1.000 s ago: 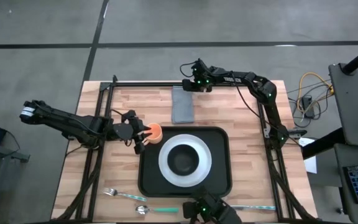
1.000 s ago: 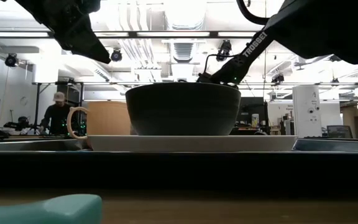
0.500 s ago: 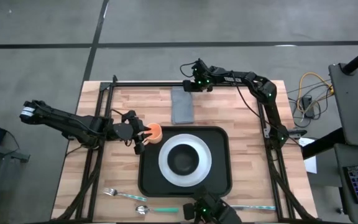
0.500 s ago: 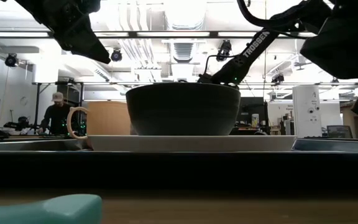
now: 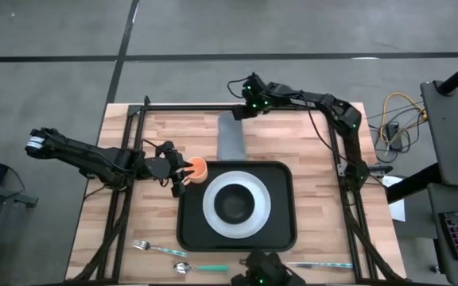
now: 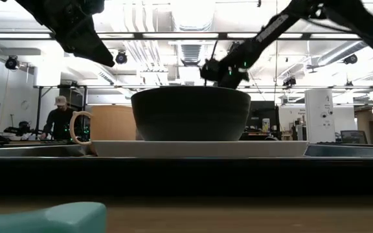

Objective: Set up tray
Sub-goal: Put the gray table napkin to the right of the white plate on the black serving tray

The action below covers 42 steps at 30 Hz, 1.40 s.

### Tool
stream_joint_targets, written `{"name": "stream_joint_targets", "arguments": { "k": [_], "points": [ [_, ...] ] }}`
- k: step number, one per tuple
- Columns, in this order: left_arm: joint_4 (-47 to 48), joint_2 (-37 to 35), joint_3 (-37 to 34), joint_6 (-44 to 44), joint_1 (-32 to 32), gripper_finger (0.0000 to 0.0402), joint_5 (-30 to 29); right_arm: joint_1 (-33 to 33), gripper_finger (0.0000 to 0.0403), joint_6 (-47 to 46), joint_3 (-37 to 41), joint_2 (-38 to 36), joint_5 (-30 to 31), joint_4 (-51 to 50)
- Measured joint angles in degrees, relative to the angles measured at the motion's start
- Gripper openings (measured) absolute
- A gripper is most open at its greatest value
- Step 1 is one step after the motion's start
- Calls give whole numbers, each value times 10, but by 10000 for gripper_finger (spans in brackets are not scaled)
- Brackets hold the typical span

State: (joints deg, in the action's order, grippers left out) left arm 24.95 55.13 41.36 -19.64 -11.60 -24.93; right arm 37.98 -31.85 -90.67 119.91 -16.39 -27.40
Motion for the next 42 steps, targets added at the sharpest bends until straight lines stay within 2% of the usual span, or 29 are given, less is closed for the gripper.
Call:
{"name": "stream_joint_targets", "arguments": {
  "k": [5, 10, 15, 24, 29, 33, 36, 38, 42],
  "points": [
    [0, 0, -2, 0, 0, 87, 6, -20, 8, 38, 0, -69, 33, -58],
    [-1, 0, -9, 0, 0, 87, 9, -41, 8, 61, 1, -142, 91, -134],
    [-2, 0, -11, 0, 0, 87, 9, -63, 8, 68, 1, -215, 108, -186],
    [1, 0, -27, -1, 0, 87, 9, -159, 8, 21, 6, -354, 230, -334],
    [1, 0, -29, -11, 0, 87, 9, -177, 8, -14, 32, -402, 240, -339],
    [1, 0, -22, -11, 0, 87, 9, -177, 8, -25, 77, -417, 254, -323],
    [1, 0, -19, -11, 0, 87, 9, -162, 9, -27, 143, -411, 276, -265],
    [1, 0, -19, -11, 0, 87, 9, -134, 13, -15, 196, -404, 252, -187],
    [0, 0, -19, -18, 0, 87, 10, -81, 44, -30, 301, -396, 156, 2]
  ]
}}
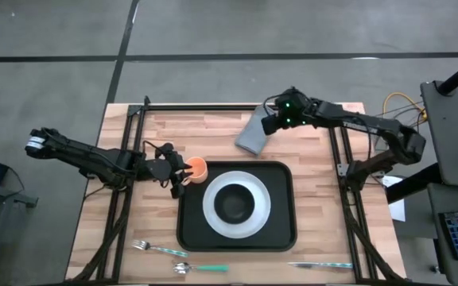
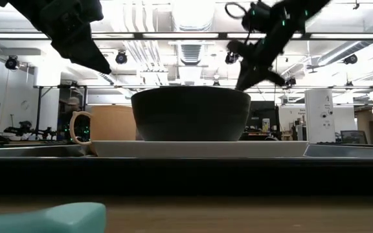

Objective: Set up tray
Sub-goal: Put the gray table napkin to the right of the white plate on the black serving tray

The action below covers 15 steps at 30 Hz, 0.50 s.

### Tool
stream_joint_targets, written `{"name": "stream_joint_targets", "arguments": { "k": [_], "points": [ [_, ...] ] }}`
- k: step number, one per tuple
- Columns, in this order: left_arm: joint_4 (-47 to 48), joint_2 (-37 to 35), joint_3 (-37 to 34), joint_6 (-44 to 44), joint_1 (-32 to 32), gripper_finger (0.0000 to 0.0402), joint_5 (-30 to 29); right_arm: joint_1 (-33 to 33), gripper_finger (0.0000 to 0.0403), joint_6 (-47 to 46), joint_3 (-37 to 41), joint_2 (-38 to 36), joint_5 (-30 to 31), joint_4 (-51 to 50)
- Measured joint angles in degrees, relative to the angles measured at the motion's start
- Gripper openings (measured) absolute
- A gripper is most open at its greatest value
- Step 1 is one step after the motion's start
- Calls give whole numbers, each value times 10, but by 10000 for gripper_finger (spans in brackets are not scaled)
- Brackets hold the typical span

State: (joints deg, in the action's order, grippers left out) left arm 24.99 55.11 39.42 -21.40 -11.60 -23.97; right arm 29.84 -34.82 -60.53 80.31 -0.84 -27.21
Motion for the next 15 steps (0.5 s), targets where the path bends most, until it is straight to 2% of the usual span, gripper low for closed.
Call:
{"name": "stream_joint_targets", "arguments": {
  "k": [3, 10, 15],
  "points": [
    [0, 0, -1, -4, 0, 87, 0, 23, 76, -27, 53, 1, 1, 56],
    [0, 0, -2, -4, 0, 87, 0, 31, 149, -146, 115, 1, 156, 67],
    [0, 0, -3, -4, 0, 87, 0, 36, 196, -186, 139, 6, 173, 119]
  ]
}}
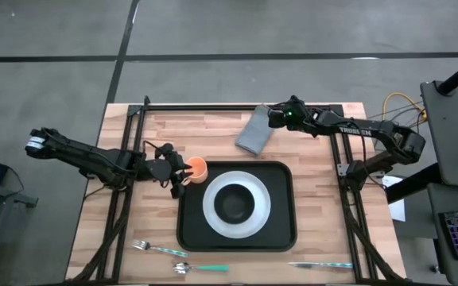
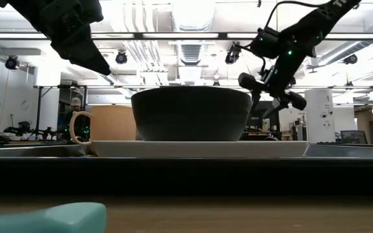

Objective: Set up tray
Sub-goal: Put the gray table napkin to the right of the white plate on the black serving tray

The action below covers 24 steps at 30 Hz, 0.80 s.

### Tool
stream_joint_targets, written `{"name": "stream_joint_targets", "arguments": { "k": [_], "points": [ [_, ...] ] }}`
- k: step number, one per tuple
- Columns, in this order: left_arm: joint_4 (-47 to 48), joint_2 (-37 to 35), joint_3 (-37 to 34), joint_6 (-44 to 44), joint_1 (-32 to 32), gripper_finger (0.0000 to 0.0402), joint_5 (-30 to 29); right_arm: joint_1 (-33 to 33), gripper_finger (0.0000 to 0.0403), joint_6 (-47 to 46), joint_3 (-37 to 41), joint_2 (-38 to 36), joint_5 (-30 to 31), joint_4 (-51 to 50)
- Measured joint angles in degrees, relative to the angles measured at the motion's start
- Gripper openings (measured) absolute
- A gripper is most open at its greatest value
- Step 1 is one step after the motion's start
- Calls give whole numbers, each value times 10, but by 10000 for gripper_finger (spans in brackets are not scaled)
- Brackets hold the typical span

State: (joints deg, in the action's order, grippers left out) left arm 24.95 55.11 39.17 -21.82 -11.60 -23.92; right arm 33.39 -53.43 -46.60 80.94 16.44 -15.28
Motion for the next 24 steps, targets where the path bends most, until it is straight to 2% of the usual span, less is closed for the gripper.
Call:
{"name": "stream_joint_targets", "arguments": {
  "k": [5, 12, 18, 24],
  "points": [
    [-4, 0, 0, 0, 0, 87, 0, 8, 222, -70, 17, 15, 3, 75],
    [-4, 0, -2, 0, 0, 87, 0, 25, 221, -125, 9, 88, 5, 90],
    [-3, 0, -3, 0, 0, 87, 1, 40, 221, -142, -9, 153, -3, 97],
    [-3, 0, -9, -12, 0, 87, 26, 67, 221, -140, -39, 204, -46, 99]
  ]
}}
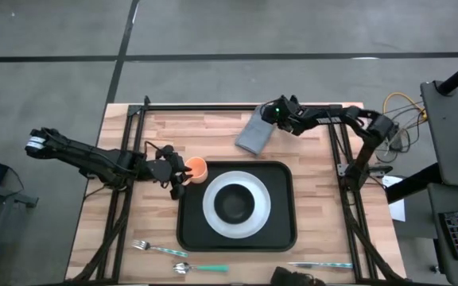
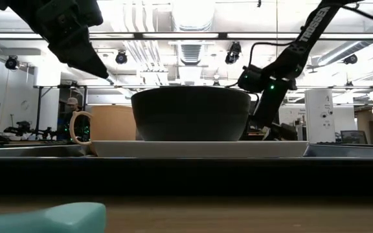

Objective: Set up tray
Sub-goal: Put the gray table napkin to the right of the white plate on the black serving tray

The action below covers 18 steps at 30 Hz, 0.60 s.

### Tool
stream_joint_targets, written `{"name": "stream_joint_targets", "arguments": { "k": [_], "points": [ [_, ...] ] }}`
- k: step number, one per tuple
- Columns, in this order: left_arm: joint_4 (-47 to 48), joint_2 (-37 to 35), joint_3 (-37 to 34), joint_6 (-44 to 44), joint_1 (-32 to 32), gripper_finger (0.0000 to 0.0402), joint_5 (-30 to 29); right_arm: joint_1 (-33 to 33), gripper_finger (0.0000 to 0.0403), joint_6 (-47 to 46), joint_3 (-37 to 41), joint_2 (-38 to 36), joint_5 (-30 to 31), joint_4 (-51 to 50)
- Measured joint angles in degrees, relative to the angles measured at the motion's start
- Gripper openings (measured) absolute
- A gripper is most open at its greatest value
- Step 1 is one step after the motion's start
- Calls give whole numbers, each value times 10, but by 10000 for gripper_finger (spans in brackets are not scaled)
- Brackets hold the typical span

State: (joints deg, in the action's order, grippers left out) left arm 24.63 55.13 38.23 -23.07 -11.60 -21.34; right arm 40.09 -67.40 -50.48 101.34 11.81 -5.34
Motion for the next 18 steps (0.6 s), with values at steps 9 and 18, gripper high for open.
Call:
{"name": "stream_joint_targets", "arguments": {
  "k": [9, 18],
  "points": [
    [0, 0, -4, -2, 0, 87, 15, 15, 221, -10, -49, 37, -18, -28],
    [0, 0, -5, -2, 0, 87, 20, 28, 216, -8, -96, 60, -16, -131]
  ]
}}
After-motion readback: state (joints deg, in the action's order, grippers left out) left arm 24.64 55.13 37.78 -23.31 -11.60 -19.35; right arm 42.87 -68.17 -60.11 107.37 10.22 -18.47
